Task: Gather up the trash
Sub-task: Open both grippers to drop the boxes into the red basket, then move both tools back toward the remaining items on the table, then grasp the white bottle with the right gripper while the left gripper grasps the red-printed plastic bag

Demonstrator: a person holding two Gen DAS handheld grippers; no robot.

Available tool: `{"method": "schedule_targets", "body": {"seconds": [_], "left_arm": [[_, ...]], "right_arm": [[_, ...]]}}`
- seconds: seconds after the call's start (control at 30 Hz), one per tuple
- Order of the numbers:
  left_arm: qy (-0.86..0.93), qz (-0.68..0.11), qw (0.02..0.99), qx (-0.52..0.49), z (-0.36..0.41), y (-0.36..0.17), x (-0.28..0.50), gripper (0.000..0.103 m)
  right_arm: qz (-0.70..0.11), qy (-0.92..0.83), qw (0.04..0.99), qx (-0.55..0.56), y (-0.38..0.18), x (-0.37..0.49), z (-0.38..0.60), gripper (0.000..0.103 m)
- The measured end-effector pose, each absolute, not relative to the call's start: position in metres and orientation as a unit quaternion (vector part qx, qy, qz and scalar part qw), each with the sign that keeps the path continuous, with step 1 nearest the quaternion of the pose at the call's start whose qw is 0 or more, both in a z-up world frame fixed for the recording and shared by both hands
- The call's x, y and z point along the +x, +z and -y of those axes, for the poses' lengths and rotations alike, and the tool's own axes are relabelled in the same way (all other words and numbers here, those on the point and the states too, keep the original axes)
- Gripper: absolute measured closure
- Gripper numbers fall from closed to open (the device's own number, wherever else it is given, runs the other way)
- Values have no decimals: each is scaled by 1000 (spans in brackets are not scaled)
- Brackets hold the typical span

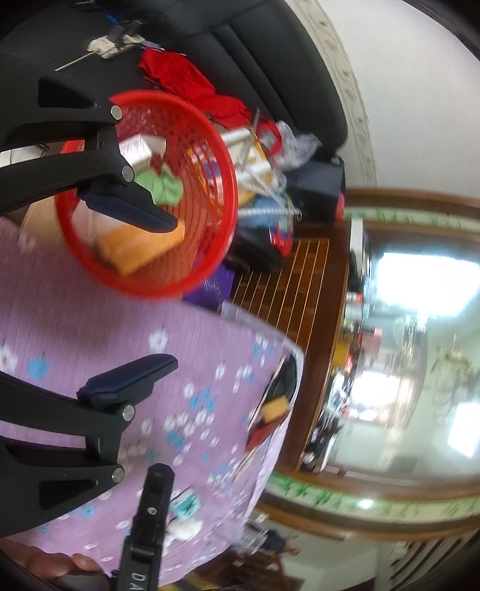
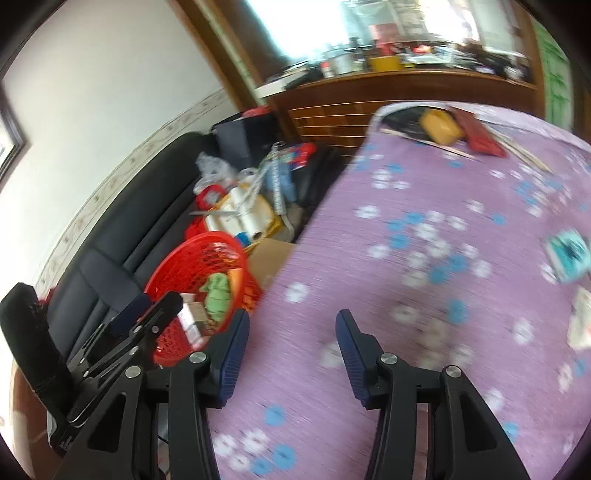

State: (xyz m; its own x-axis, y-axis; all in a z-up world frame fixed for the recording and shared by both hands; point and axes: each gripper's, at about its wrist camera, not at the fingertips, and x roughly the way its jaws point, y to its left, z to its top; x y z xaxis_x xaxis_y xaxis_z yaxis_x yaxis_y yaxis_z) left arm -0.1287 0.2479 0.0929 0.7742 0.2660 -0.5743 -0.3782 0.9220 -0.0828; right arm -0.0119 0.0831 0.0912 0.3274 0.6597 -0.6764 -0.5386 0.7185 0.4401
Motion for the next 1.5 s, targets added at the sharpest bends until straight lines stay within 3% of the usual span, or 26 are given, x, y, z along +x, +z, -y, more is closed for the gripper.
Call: {"method": "schedule_targets", "body": {"seconds": [0.5, 0.7, 0.87, 1.1, 1.37, 1.4, 1.5], "left_arm": [[9, -334, 941, 53, -76, 106, -73, 31], [-90, -351, 923, 130, 4, 99, -36, 31], [-139, -375, 896, 195, 58, 72, 1, 32], [-155, -344, 872, 311, 113, 35, 44, 31], [-173, -333, 856, 356, 136, 9, 70, 31], [-174, -336, 858, 347, 134, 9, 72, 32], [-182, -360, 863, 305, 124, 10, 74, 61]], "right_arm": [[-422, 151, 875, 180, 87, 45, 157, 49], [-431, 59, 875, 212, 58, 83, 240, 50], [-411, 70, 869, 268, 31, 86, 275, 50], [-408, 94, 856, 304, 21, 84, 289, 50], [-410, 111, 837, 345, 12, 85, 296, 50], [-410, 112, 838, 342, 13, 85, 295, 50], [-408, 112, 841, 338, 14, 85, 293, 50]]}}
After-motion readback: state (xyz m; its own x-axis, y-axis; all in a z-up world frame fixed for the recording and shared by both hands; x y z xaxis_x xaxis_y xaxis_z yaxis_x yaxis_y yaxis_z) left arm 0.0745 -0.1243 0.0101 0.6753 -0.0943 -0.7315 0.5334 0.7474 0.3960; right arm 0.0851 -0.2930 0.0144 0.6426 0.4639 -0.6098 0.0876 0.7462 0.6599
